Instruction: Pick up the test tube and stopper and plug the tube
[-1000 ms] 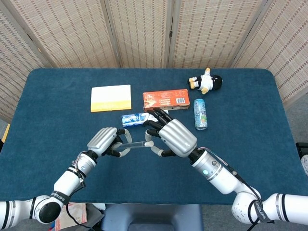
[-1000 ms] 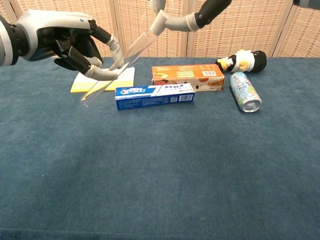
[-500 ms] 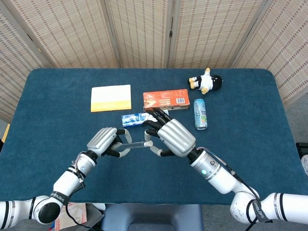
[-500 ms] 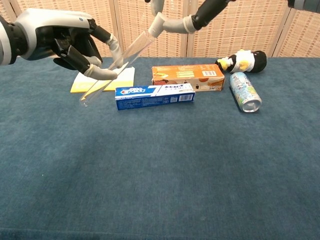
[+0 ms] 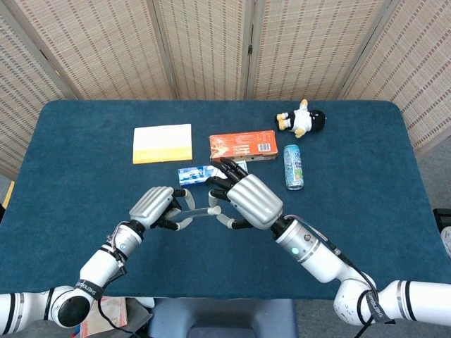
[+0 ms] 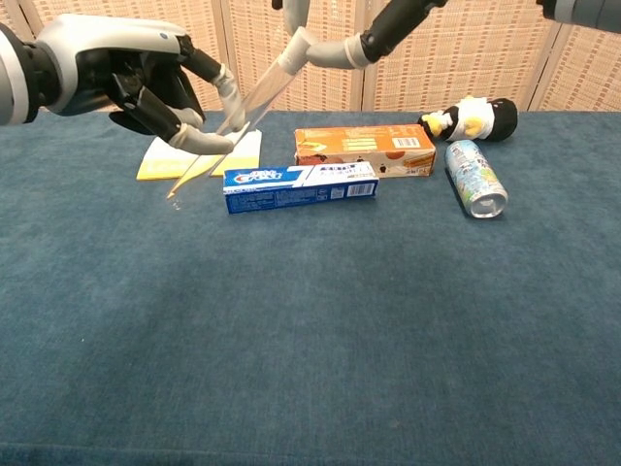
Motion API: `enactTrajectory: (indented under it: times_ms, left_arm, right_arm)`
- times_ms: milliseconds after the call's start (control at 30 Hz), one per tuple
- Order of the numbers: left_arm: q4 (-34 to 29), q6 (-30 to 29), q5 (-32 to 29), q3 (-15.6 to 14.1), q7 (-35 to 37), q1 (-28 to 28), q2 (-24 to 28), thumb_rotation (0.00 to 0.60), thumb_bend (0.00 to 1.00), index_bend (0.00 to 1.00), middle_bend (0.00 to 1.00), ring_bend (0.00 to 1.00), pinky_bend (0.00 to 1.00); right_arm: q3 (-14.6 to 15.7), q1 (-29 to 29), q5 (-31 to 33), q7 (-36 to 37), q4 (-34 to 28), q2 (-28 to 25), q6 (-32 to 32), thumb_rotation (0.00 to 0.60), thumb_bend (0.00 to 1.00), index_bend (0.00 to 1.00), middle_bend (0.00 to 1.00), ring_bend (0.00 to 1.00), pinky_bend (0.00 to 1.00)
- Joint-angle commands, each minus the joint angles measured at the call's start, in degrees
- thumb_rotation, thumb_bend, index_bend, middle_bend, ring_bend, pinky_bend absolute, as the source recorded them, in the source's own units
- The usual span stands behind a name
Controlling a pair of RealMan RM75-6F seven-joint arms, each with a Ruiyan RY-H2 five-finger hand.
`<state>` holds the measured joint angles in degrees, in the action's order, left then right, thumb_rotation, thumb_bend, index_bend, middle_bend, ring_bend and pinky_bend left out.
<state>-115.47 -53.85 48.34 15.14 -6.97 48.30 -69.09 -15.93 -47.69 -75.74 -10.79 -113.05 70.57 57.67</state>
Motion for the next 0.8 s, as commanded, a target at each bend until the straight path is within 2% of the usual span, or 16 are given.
enactTrajectory:
  times_ms: [33,800]
  left_arm:
    - [0.02,-0.09,0.03,-0.08,0.04,-0.01,0.07,0.6,0.33,0.62,1.0,1.0,1.0]
    - [-0.31,-0.26,-0.33,-0.55,0.01,0.52,0.59,0.6,0.33,0.62,1.0,1.0,1.0]
  right_arm:
    - [0.08,-0.07,0.09,-0.14,0.05,0.12,0.06,0.6,0.54,0.7,0.26,0.0,0.0]
    - [0.36,-1.7,1.73,-1.72,1.71,2.29,-0.56,0.6,0.55,0.7,0.26,0.0,0.0]
